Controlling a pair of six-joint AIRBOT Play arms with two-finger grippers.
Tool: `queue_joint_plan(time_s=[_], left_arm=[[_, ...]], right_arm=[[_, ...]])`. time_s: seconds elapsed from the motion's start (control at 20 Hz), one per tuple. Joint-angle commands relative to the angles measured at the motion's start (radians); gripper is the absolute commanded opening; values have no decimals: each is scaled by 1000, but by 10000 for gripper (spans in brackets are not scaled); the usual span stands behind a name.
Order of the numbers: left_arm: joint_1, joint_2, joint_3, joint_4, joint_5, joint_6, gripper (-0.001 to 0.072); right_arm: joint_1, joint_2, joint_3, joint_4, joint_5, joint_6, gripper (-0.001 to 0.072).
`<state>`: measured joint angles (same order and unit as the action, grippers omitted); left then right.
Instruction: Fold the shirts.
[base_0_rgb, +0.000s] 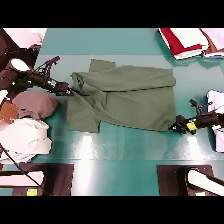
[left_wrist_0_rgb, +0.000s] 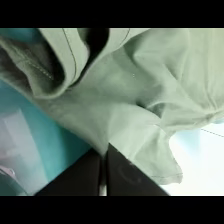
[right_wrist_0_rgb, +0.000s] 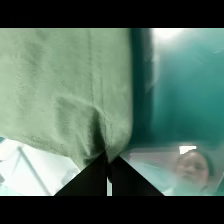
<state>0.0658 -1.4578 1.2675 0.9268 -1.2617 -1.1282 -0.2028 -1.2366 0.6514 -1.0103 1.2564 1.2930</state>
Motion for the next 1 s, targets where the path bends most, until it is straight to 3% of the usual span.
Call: queue_joint_plan(time_s=[0.0,0.2,0.5,0.65,0.8,0.95], left_arm=[[8,82,2,55,48,-29,36],[80,296,91,55,76,-36,37],[103,533,444,24,189,-51,37],[103,579,640,8,221,-83,37],[103,592,848,-33,214,-140,37],[103,592,965,-191,213,-139,36]], right_arm=[[32,6,88,17,64,-8,16],[31,124,407,16,85,50,16],[27,292,1041,10,-92,71,16],[27,323,1297,-55,-105,71,16],[27,356,1434,-144,-89,84,16],[27,399,1453,-214,-54,125,16]])
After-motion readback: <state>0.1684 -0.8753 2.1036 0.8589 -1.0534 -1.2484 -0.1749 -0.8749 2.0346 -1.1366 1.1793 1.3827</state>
